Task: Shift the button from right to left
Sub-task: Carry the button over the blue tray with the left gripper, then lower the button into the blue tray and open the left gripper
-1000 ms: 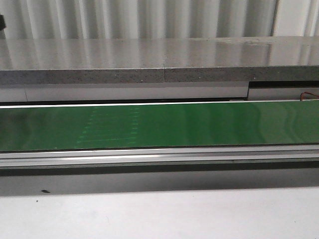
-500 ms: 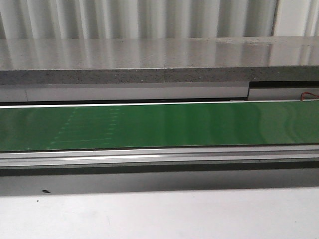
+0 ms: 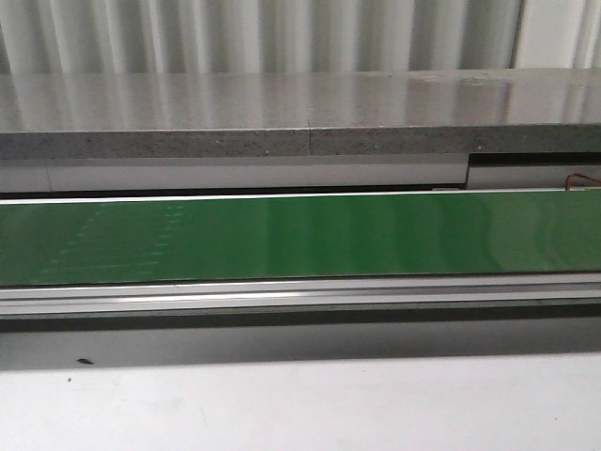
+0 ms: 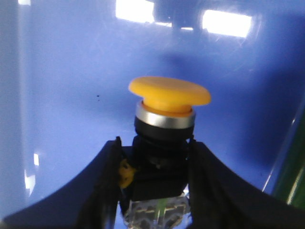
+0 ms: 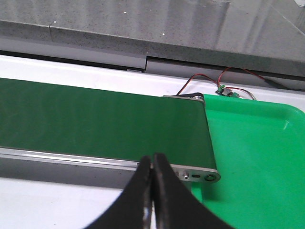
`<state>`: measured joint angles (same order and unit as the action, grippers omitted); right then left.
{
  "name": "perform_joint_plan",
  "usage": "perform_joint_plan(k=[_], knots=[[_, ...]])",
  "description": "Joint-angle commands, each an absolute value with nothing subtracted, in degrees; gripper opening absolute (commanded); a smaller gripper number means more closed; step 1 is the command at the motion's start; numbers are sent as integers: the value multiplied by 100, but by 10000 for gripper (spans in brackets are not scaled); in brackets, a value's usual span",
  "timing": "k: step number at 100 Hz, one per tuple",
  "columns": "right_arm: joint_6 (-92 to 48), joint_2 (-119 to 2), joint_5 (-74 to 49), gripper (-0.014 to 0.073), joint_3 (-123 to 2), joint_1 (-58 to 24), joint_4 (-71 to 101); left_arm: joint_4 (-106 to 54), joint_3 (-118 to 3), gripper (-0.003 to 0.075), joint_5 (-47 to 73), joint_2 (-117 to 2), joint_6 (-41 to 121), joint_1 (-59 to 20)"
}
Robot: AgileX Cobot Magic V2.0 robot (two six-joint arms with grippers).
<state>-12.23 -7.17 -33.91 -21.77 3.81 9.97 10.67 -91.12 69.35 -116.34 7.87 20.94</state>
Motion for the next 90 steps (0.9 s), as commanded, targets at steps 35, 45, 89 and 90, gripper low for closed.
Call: perform_joint_plan(k=[35, 45, 89, 90], knots=[[-1273, -785, -2973, -68, -2320, 365, 995, 1157, -9319, 531, 6674, -11540, 858, 2107], [-1273, -785, -2973, -68, -2320, 365, 995, 1071, -9388, 506, 6631, -11484, 847, 2095], [-1273, -785, -2973, -68, -2320, 365, 995, 795, -9242, 27, 5406, -9982, 302, 1348], [-1273, -785, -2973, -68, -2320, 365, 995, 798, -9240, 18, 5405, -9925, 302, 1328]])
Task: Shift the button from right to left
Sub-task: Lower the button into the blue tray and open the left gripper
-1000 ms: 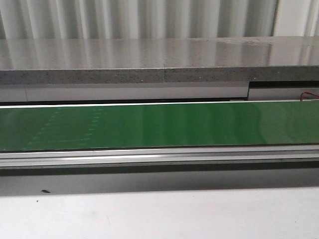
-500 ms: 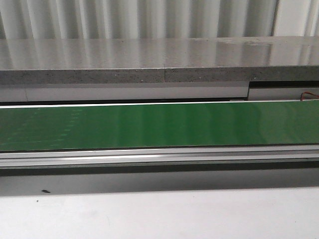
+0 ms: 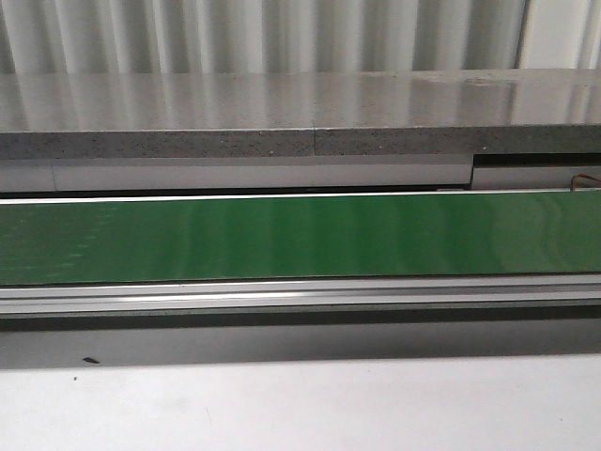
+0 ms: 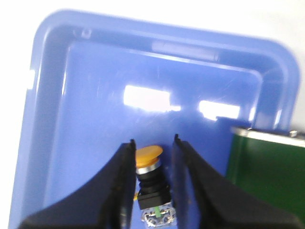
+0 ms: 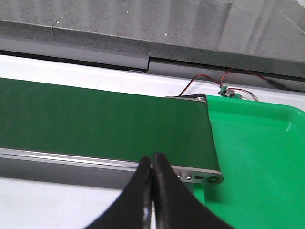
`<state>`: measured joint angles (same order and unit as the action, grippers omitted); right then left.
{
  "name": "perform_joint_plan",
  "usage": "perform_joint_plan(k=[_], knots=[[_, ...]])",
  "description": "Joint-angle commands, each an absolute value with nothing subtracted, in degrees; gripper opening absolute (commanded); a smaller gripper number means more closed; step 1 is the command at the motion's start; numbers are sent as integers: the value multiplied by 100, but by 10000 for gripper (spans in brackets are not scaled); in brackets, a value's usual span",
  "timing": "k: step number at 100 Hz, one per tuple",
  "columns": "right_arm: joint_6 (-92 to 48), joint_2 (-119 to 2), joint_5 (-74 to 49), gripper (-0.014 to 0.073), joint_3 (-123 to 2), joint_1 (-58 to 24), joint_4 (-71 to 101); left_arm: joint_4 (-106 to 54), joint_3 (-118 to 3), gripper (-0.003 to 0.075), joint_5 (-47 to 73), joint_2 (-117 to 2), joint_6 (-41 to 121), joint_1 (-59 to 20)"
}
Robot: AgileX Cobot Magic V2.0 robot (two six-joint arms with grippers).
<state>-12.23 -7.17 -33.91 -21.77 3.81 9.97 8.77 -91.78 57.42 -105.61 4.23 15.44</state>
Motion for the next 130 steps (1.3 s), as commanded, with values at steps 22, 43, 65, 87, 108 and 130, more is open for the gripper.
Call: perform_joint_plan(k=[22, 43, 65, 87, 108, 130], knots=[[-1273, -785, -2973, -68, -2320, 365, 995, 438, -8623, -21, 4728, -9110, -286, 709], [-1273, -785, -2973, -68, -2320, 365, 995, 105, -7702, -20, 4118, -8354, -285, 155], [-1273, -785, -2973, -68, -2320, 365, 995, -31, -6632, -20, 3541, -7474, -275, -396], [-1273, -785, -2973, -68, -2320, 365, 995, -60, -5371, -20, 2758, -6427, -275, -814], [-1273, -785, -2973, -68, -2320, 365, 995, -60, -4271, -20, 2059, -5278, -275, -1029], [-1273, -785, -2973, -68, -2320, 365, 995, -60, -3354, -20, 1398, -3968, -275, -1056]])
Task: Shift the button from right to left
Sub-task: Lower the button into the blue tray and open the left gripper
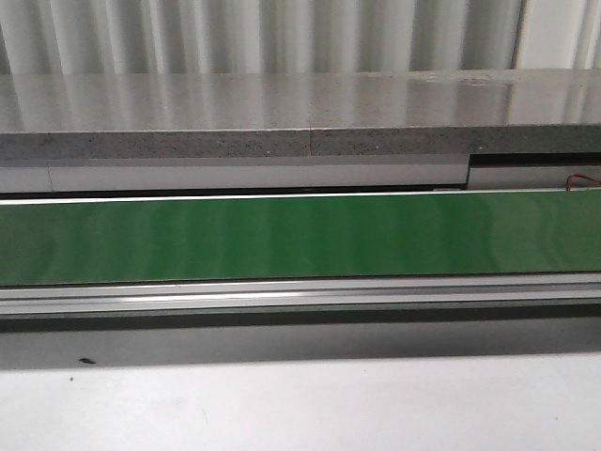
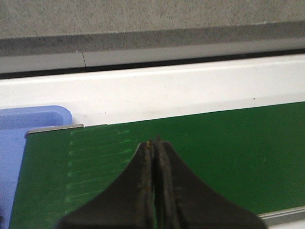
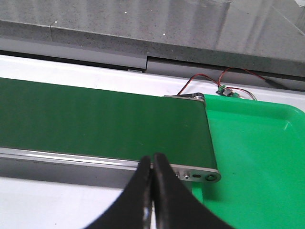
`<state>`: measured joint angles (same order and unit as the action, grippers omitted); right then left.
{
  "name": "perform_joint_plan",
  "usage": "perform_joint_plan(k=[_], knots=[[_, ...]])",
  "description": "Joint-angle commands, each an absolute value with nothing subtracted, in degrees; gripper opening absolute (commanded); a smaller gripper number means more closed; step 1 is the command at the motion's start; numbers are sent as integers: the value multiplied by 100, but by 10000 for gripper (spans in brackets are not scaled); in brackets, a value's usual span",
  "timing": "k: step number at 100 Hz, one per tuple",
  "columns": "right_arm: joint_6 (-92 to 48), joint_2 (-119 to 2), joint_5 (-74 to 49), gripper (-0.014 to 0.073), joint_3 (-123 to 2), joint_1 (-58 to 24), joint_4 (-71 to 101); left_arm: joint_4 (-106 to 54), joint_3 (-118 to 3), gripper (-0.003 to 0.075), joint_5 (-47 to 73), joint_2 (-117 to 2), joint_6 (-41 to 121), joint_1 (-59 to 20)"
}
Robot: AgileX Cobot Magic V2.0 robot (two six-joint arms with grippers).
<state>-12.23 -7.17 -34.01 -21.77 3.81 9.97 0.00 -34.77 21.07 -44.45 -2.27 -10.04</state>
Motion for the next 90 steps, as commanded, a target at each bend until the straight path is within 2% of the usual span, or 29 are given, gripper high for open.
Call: perform_joint_plan(k=[1, 33, 62, 90], knots=[[-1273, -785, -2973, -68, -2320, 365, 995, -60, -3330, -20, 1357, -3880, -275, -1056], [-1273, -785, -2973, -68, -2320, 365, 995, -78, -2306, -21, 1078, -2341, -275, -986], [-1273, -785, -2973, -68, -2320, 365, 995, 210, -1251, -21, -117, -1552, -275, -986], [-1273, -785, -2973, -68, -2320, 365, 995, 210, -321, -20, -187, -574, -275, -1064]])
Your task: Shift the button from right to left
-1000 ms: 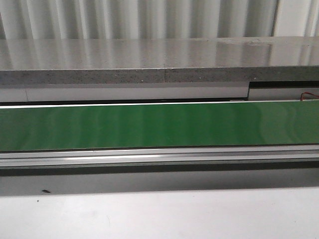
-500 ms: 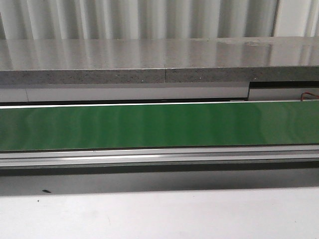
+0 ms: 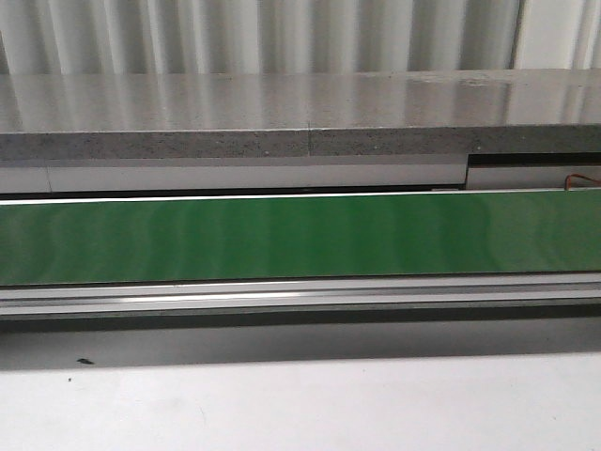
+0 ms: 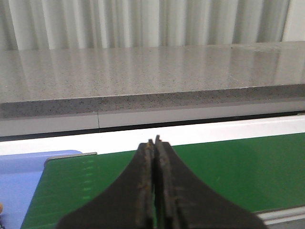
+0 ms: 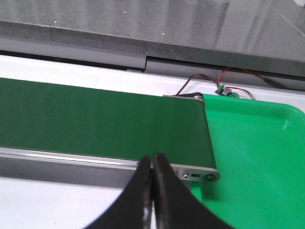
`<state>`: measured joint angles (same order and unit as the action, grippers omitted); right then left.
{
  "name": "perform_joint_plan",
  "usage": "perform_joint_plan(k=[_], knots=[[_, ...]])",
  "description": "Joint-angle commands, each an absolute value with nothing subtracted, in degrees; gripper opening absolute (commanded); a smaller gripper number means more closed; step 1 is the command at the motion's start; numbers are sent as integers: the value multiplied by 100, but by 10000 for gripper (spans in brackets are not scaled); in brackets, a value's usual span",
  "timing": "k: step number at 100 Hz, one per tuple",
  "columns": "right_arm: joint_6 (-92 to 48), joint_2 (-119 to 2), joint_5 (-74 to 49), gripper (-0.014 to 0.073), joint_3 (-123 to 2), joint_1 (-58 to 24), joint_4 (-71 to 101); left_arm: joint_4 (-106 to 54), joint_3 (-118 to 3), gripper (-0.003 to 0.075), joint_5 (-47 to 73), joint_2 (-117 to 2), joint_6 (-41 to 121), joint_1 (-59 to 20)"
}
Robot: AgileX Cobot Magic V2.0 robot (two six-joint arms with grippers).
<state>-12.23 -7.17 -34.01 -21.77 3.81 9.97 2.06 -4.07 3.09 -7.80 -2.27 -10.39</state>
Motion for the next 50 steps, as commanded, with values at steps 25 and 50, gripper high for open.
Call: perform_joint_plan(k=[25, 50], knots=[[-1273, -790, -2979, -68, -2320, 365, 995, 196, 244, -21, 353, 154, -275, -950], [-1273, -790, -2974, -68, -2320, 365, 995, 187, 243, -21, 483, 153, -275, -950]])
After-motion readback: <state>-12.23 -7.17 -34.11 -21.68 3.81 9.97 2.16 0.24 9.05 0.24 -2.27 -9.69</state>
